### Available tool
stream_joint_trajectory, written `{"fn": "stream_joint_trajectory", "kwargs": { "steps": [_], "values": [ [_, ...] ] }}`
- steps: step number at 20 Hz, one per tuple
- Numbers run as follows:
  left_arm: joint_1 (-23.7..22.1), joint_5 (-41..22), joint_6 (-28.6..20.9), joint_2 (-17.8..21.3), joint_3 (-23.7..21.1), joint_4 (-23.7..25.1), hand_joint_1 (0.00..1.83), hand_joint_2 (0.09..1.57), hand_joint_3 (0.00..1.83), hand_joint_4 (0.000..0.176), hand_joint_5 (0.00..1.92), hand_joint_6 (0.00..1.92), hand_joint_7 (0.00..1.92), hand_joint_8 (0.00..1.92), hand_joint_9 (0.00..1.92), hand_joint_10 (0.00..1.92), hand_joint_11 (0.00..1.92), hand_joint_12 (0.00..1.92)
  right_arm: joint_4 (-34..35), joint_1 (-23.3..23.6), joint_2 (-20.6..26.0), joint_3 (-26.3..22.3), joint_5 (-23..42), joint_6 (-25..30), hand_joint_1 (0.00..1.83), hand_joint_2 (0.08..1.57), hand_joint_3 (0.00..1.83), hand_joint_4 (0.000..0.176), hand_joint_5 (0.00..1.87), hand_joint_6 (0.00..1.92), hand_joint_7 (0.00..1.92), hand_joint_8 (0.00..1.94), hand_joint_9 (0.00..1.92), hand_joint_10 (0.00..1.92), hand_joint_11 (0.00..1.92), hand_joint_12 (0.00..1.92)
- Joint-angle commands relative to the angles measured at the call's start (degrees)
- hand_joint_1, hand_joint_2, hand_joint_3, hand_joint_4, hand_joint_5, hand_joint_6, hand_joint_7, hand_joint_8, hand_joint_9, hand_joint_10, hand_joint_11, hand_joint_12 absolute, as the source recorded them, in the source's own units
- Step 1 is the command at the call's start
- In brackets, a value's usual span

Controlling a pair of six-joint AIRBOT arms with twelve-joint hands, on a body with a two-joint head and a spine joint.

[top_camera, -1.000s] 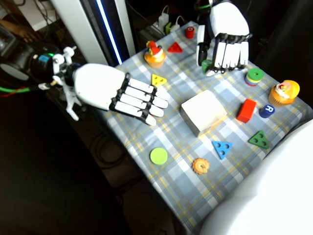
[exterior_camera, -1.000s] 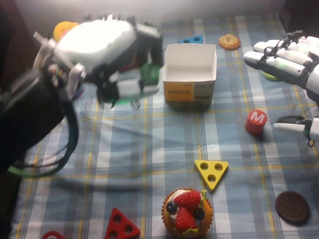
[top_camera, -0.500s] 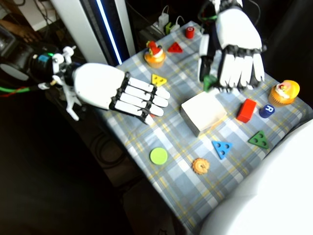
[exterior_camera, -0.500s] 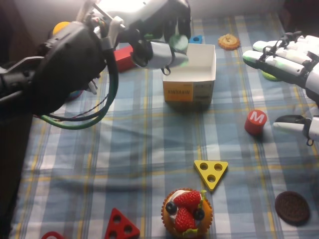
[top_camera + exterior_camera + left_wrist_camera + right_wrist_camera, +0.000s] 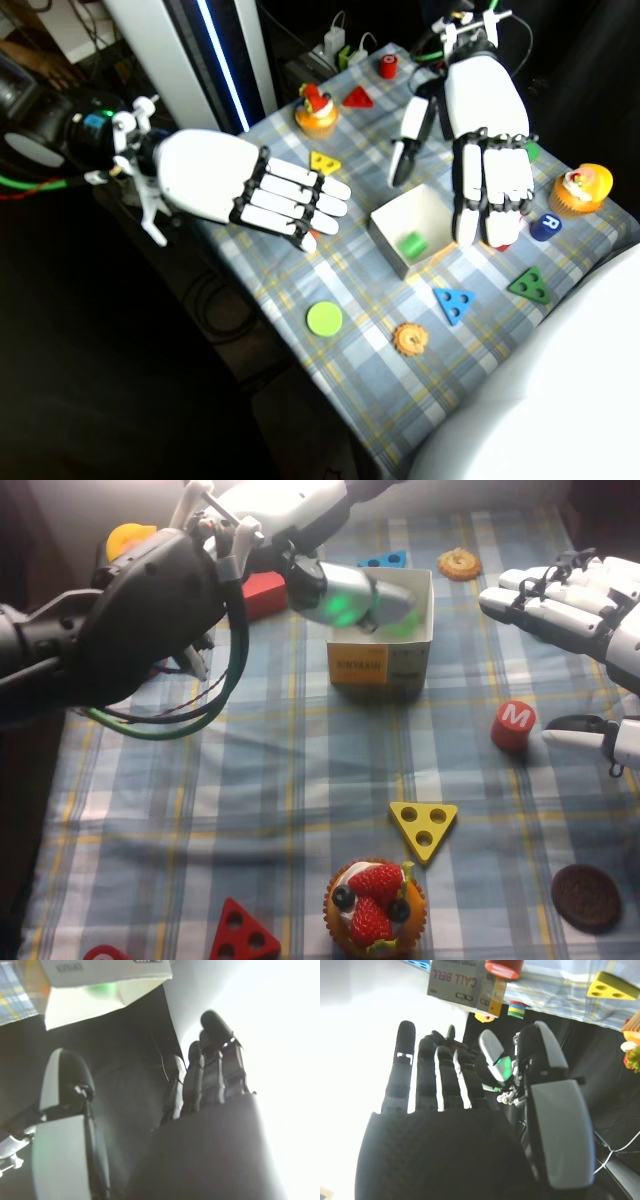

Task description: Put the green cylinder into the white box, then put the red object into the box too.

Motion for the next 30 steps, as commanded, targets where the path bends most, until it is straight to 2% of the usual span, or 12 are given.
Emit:
{"fn": "stream_joint_trajectory", "kwargs": {
  "steps": [1,7,8,9,10,13,18,21,26,27,28,30],
  "values": [
    [-0.05,-9.15,-2.11,1.44,-0.97,2.53,0.3,1.24,0.05,0.105,0.0,0.05,0.0,0.0,0.0,0.0,0.0,0.58,-0.15,0.65,-0.18,0.41,6.47,0.54,0.66,1.24,0.0,0.0,0.0,0.0,0.04,0.01,0.0,0.36,0.0,1.07],
    [3.5,-19.23,-19.3,9.5,-6.98,10.31,0.24,1.38,0.01,0.094,0.06,0.02,0.02,0.0,0.0,0.0,0.0,0.02,-0.37,0.64,-1.49,1.68,3.76,1.13,0.76,1.2,0.0,0.0,0.15,0.06,0.21,0.04,0.0,0.58,0.0,1.31],
    [4.39,-20.73,-20.25,10.58,-8.11,10.92,0.31,1.4,0.0,0.08,0.09,0.01,0.08,0.0,0.03,0.01,0.0,0.21,-0.37,0.64,-1.8,1.94,3.3,1.15,0.78,1.2,0.0,0.0,0.18,0.07,0.25,0.05,0.0,0.64,0.0,1.3],
    [5.15,-22.33,-20.33,11.46,-9.23,11.35,0.43,1.4,0.0,0.104,0.13,0.02,0.13,0.01,0.1,0.06,0.0,0.65,-0.36,0.66,-2.07,2.17,2.93,1.18,0.8,1.2,0.0,0.0,0.2,0.08,0.28,0.05,0.0,0.69,0.0,1.26],
    [6.15,-24.01,-20.33,12.53,-10.63,11.76,0.46,1.4,0.0,0.111,0.13,0.02,0.13,0.01,0.1,0.06,0.0,0.69,-0.36,0.72,-2.37,2.42,2.55,1.21,0.78,1.21,0.0,0.0,0.21,0.08,0.3,0.04,0.0,0.69,0.0,1.21],
    [8.13,-26.95,-20.33,14.25,-12.89,12.64,0.43,1.43,0.0,0.086,0.1,0.01,0.05,0.0,0.01,0.02,0.0,0.23,-0.35,1.02,-3.35,3.24,1.18,1.39,0.85,1.2,0.0,0.0,0.29,0.09,0.37,0.03,0.0,0.8,0.0,1.27],
    [10.32,-29.85,-20.34,15.72,-14.4,11.87,0.42,1.38,0.0,0.015,0.14,0.01,0.13,0.01,0.04,0.01,0.0,0.17,-0.36,1.75,-5.01,4.59,-1.0,1.39,0.87,1.21,0.0,0.0,0.3,0.09,0.36,0.01,0.01,0.75,0.0,1.15],
    [10.76,-30.42,-20.35,15.96,-14.54,11.36,0.49,1.36,0.0,0.045,0.16,0.02,0.14,0.01,0.05,0.02,0.0,0.16,-0.38,1.94,-5.6,4.99,-1.56,1.39,0.86,1.22,0.0,0.0,0.32,0.09,0.36,0.01,0.0,0.72,0.0,1.2],
    [10.97,-30.62,-20.35,15.99,-14.69,11.35,0.53,1.36,0.0,0.042,0.18,0.01,0.16,0.0,0.07,0.01,0.0,0.16,-0.49,2.3,-6.71,5.75,-2.64,1.39,0.91,1.23,0.0,0.0,0.46,0.16,0.55,0.07,0.06,0.9,0.0,1.3],
    [11.01,-30.7,-20.35,16.03,-14.7,11.32,0.53,1.36,0.0,0.039,0.18,0.0,0.15,0.0,0.06,0.0,0.0,0.14,-0.5,2.36,-7.07,5.98,-2.84,1.39,1.0,1.24,0.0,0.0,0.49,0.54,0.7,0.32,0.18,1.13,0.0,1.55],
    [11.03,-30.71,-20.35,16.06,-14.71,11.28,0.52,1.37,0.0,0.034,0.17,0.0,0.14,0.0,0.06,0.0,0.0,0.18,-0.5,2.37,-7.41,6.2,-2.99,1.51,1.12,1.27,0.0,0.0,0.55,1.31,0.78,1.16,0.29,1.34,0.0,1.78],
    [11.11,-30.71,-20.35,16.15,-14.71,11.01,0.52,1.37,0.0,0.032,0.17,0.0,0.13,0.0,0.05,0.0,0.0,0.13,-0.52,2.53,-7.81,6.48,-3.19,1.7,1.17,1.25,0.0,0.0,0.66,1.39,0.85,1.34,0.43,1.4,0.0,1.81]
  ]
}}
